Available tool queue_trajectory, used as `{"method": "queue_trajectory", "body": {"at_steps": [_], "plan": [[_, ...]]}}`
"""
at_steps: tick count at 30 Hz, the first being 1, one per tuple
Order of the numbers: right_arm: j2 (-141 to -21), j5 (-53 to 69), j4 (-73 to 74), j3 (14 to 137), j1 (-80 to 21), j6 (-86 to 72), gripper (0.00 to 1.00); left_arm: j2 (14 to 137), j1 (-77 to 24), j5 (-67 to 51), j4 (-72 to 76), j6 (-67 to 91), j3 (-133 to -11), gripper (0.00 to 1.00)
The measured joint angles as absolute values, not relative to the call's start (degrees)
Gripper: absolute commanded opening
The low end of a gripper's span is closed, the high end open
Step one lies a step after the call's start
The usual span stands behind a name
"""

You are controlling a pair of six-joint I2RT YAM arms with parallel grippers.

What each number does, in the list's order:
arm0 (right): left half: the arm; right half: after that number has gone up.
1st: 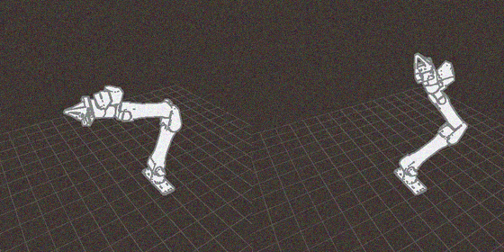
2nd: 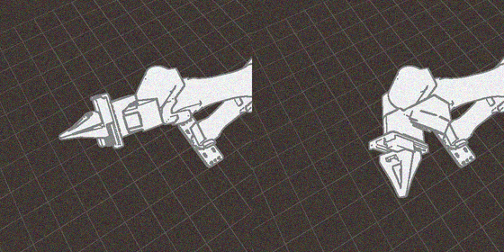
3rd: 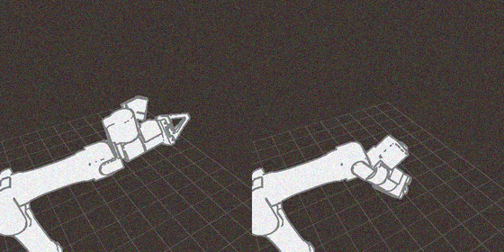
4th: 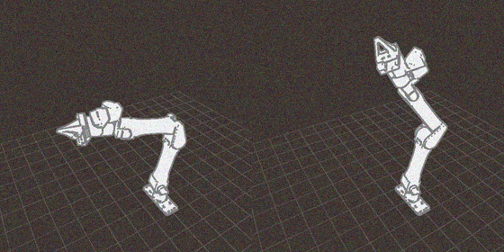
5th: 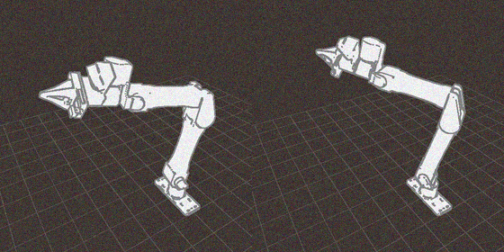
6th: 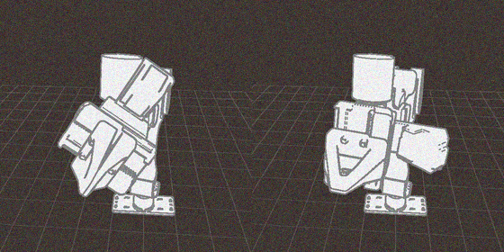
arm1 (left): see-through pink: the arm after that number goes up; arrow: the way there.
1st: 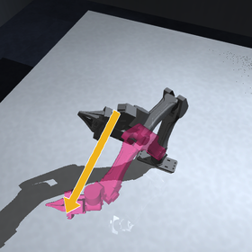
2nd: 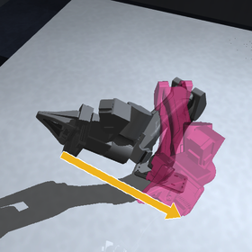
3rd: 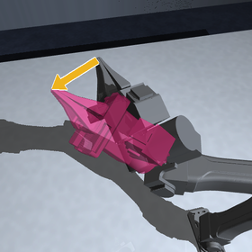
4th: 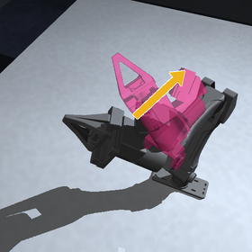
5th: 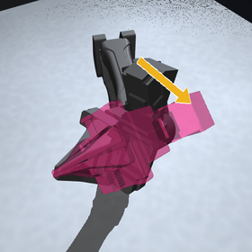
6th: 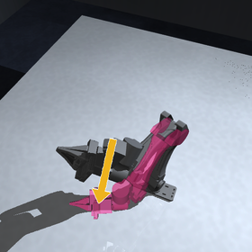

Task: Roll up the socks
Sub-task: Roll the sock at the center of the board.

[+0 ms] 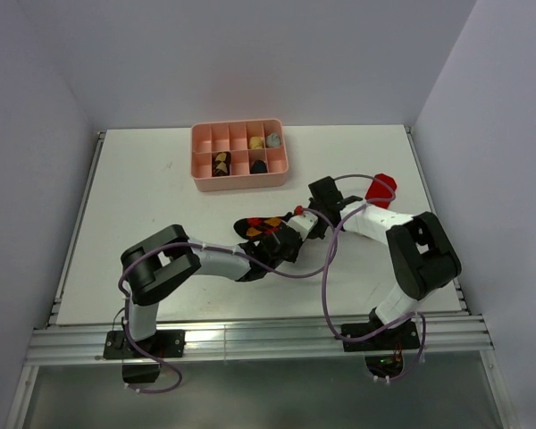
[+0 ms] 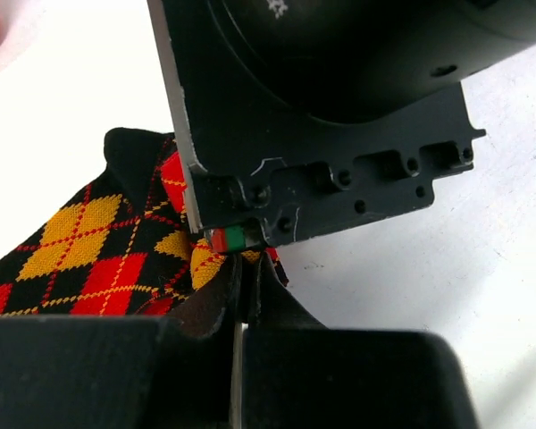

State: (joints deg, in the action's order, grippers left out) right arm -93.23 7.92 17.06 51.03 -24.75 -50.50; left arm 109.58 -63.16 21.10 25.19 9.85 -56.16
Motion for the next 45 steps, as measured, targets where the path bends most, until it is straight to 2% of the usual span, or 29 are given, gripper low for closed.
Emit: {"method": "queue_trajectory", "body": {"at_steps": [2,7,15,24,27,34,45], "plan": [[-92.99,8.05,16.58,50.63,-24.6,-50.89,0.26,109.58,-63.16,21.08,25.21,10.11,-56.16,0.01],[-89.93,9.78,15.29,48.34,-23.2,-52.42,0.49,109.6,-63.2,20.38,25.1,10.83,-56.14,0.01],[-84.42,13.13,12.53,46.81,-20.29,-53.34,0.5,109.62,-63.16,20.05,24.97,11.79,-56.12,0.01],[-84.34,18.22,2.2,36.95,-15.51,-55.27,0.48,109.6,-61.87,16.6,26.68,14.22,-54.74,0.01],[-84.31,19.97,-2.42,34.87,-15.27,-55.2,0.51,109.54,-60.88,14.31,27.16,15.31,-54.48,0.01],[-79.99,22.85,-13.37,28.12,-15.18,-53.89,0.64,108.92,-57.47,7.22,27.11,18.46,-54.24,0.01],[-78.52,23.31,-23.24,24.23,-15.11,-52.49,0.67,108.68,-52.12,-3.46,26.79,23.11,-54.24,0.01]]}}
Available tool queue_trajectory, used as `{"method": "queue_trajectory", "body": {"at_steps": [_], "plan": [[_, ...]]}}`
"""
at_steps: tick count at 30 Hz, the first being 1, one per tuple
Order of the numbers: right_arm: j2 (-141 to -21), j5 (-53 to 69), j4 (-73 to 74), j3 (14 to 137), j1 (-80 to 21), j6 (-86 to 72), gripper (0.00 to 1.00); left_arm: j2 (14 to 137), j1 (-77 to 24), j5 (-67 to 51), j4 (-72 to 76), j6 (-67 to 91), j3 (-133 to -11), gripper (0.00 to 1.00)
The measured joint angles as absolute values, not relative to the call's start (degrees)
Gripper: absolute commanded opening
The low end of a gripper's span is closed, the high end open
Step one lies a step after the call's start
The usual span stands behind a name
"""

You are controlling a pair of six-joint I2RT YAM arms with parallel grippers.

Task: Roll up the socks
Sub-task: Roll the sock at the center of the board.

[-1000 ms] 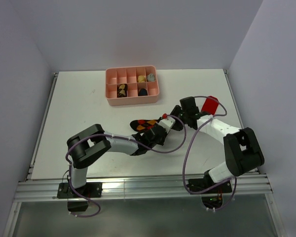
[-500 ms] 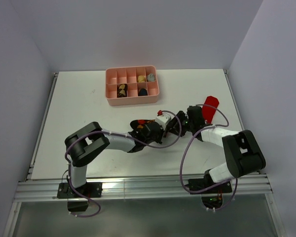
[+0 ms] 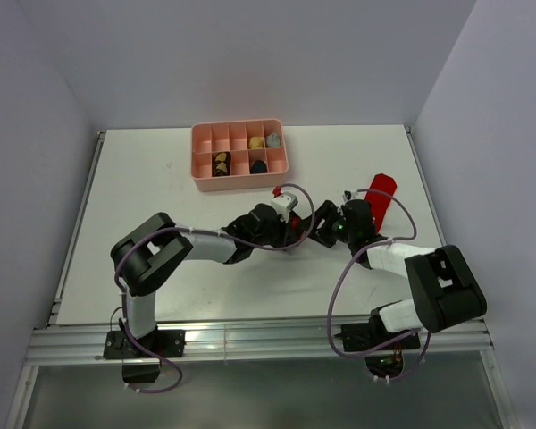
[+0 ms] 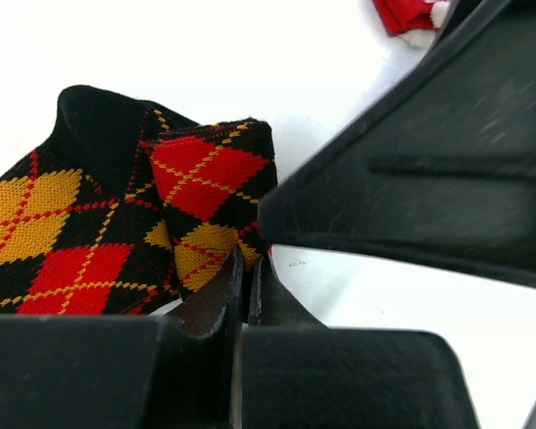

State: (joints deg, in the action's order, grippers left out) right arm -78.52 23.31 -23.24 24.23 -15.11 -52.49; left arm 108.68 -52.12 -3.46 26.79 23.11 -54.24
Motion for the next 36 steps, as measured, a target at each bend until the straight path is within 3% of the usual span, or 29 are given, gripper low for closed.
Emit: {"method": "queue_trajectory", "body": {"at_steps": [7,14,20,26,36], "plan": [[-84.66,23.53,-28.62,22.96,-15.11,-53.19,0.8,108.68,-48.42,-10.02,26.92,26.92,-54.24,0.01],[-90.21,24.95,-36.88,23.05,-15.11,-55.46,0.8,108.71,-45.47,-15.51,27.42,30.92,-54.24,0.01],[-95.57,27.31,-44.64,23.29,-15.11,-58.5,0.73,109.43,-43.2,-20.01,30.72,34.89,-53.19,0.01],[-99.26,28.95,-49.15,23.31,-15.11,-60.55,0.57,110.91,-41.89,-23.29,34.22,38.52,-52.23,0.01],[-100.4,30.0,-49.71,23.31,-15.11,-61.14,0.01,112.46,-41.25,-26.0,37.43,41.56,-50.76,0.01]]}}
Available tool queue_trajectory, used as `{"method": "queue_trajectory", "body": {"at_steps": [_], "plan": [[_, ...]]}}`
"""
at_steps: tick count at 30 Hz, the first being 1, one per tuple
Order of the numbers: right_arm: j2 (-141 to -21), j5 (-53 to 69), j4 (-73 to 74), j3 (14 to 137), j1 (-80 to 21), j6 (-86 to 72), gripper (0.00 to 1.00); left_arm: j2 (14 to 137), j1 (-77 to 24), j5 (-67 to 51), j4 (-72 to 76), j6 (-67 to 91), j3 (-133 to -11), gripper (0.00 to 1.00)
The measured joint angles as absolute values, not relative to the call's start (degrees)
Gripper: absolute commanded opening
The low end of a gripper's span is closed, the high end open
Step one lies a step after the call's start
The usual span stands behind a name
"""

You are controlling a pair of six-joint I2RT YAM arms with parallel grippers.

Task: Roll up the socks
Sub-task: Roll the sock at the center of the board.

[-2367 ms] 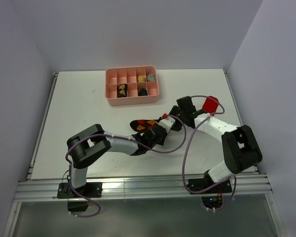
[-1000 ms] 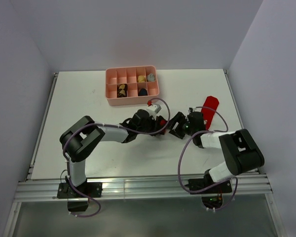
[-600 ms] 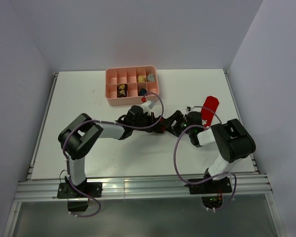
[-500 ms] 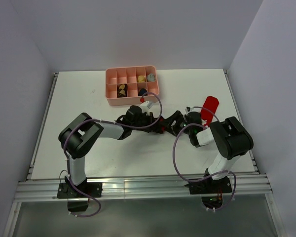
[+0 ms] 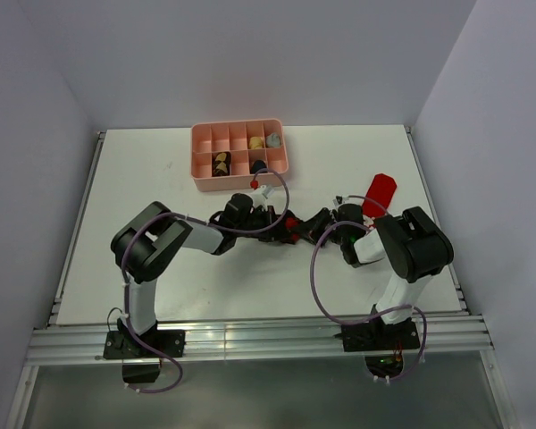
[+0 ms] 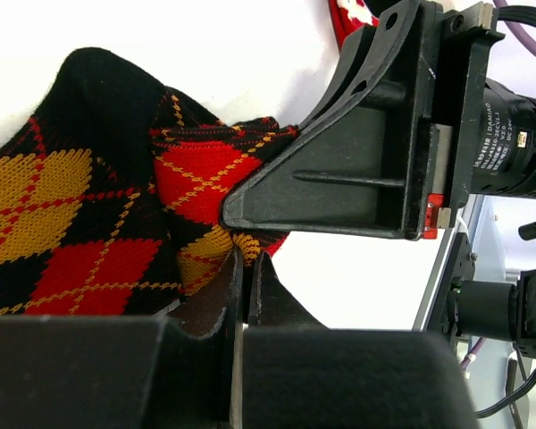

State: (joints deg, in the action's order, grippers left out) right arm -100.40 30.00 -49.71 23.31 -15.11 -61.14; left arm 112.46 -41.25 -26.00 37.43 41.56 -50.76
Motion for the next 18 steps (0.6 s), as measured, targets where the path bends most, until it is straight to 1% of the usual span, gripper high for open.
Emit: {"method": "queue_trajectory", "body": {"at_steps": [3,5,6,9,10,12,13,15,18], "plan": [[-99.46,29.8,-47.81,23.38,-15.11,-60.95,0.0,112.46,-41.21,-26.11,37.67,41.41,-50.48,0.03],[-97.89,29.39,-44.47,23.9,-15.16,-60.23,0.0,112.29,-41.28,-25.96,38.48,40.99,-50.0,0.13],[-96.82,29.08,-41.98,24.47,-15.31,-59.72,0.0,111.96,-41.36,-25.61,38.72,40.73,-49.63,0.22],[-93.84,26.87,-33.41,27.2,-16.32,-58.02,0.0,109.56,-41.6,-23.64,38.15,38.54,-48.34,0.39],[-92.82,25.58,-29.63,28.73,-16.75,-57.3,0.0,108.25,-41.78,-22.15,37.45,37.58,-47.86,0.49],[-91.26,22.85,-22.9,32.03,-17.61,-56.31,0.0,105.6,-42.5,-18.39,35.35,34.96,-47.57,0.55],[-90.74,21.65,-20.27,33.36,-17.91,-56.01,0.0,104.29,-43.24,-15.97,34.35,33.56,-47.57,0.61],[-89.97,19.16,-14.57,36.8,-18.94,-55.59,0.0,101.69,-45.82,-10.59,32.64,30.17,-47.57,0.64],[-89.8,16.4,-7.7,40.34,-20.25,-55.4,0.0,99.63,-50.35,-3.84,30.79,25.85,-47.64,0.65]]}}
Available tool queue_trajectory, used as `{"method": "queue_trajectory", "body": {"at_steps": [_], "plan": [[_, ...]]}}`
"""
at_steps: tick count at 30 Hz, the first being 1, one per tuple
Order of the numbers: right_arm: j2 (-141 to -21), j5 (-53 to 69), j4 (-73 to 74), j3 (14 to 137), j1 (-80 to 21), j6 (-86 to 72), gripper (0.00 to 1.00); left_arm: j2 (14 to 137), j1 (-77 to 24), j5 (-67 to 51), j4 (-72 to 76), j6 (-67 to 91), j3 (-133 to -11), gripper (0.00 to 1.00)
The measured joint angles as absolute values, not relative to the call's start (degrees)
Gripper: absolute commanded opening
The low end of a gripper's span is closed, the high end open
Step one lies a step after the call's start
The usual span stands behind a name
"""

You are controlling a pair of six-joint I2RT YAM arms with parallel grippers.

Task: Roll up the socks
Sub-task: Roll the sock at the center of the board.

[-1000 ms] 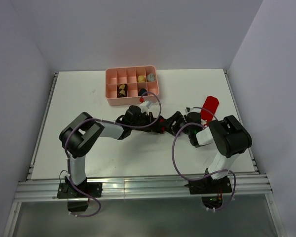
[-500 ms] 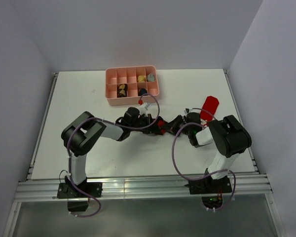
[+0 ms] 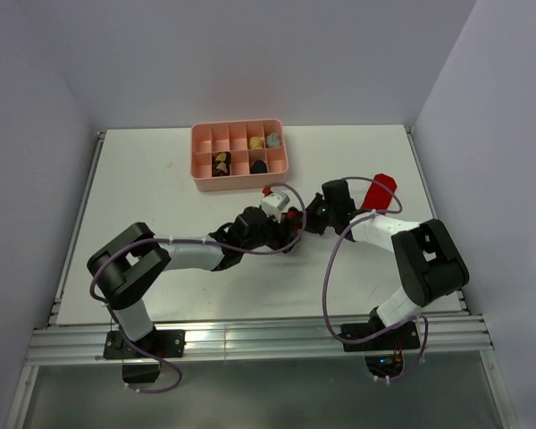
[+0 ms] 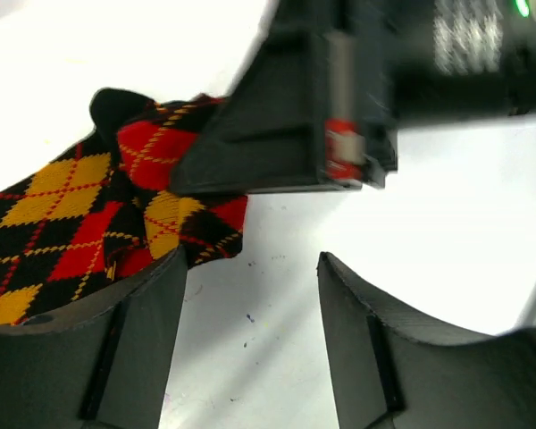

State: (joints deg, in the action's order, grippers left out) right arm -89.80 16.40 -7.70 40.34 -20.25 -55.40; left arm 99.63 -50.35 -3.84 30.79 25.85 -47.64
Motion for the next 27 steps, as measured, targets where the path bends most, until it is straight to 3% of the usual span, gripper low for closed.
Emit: {"method": "queue_trajectory", "body": {"at_steps": [8,14,19,27], "plan": [[-89.82,12.23,5.91,45.47,-22.98,-55.22,0.0,100.75,-57.78,11.46,25.85,16.86,-49.67,0.68],[-89.97,11.6,9.19,45.78,-23.66,-55.24,0.0,102.67,-59.83,19.51,25.04,12.73,-51.13,0.64],[-90.21,11.4,10.2,46.02,-23.7,-55.44,0.0,104.84,-60.6,21.15,24.23,11.42,-52.99,0.57],[-90.37,11.29,11.22,46.63,-23.75,-55.7,0.0,105.06,-61.56,20.88,22.98,12.75,-53.58,0.55]]}}
